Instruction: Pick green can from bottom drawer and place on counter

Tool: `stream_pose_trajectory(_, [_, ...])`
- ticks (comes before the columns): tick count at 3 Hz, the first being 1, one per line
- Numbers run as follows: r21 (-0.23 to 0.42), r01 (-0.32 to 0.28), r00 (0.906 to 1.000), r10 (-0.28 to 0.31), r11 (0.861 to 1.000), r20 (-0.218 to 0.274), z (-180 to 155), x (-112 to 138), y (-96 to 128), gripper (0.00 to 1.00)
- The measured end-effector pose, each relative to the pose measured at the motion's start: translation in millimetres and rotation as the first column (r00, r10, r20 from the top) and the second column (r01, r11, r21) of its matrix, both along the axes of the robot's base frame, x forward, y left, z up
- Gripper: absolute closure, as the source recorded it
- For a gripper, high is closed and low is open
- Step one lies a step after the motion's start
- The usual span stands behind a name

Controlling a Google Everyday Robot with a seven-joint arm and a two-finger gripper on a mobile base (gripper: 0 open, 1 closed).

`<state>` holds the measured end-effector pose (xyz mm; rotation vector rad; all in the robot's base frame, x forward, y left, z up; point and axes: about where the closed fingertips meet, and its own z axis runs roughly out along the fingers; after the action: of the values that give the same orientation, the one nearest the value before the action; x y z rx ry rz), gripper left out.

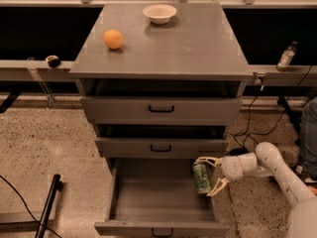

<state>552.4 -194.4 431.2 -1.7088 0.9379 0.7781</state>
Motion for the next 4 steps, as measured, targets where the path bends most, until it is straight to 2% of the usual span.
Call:
stream_pose_trajectory(1, [0.018,-0.049,0.9985,0.050,0.999,-0.021,2.0,-13.8,2.1,1.00])
stream_pose_trajectory(2, [0.019,-0.050,0.9985,0.050,0.999,-0.021,2.3,-13.7,2.4,1.00])
stream_pose_trajectory(3, [0.087,-0.072,0.9974,0.072,0.994,0.010,31.0,-3.0,27.1,1.00])
stream_pose_trajectory(4, [0.073,-0.070,0.9962,0.066,0.995,0.058,77.1,5.8,49.8,1.00])
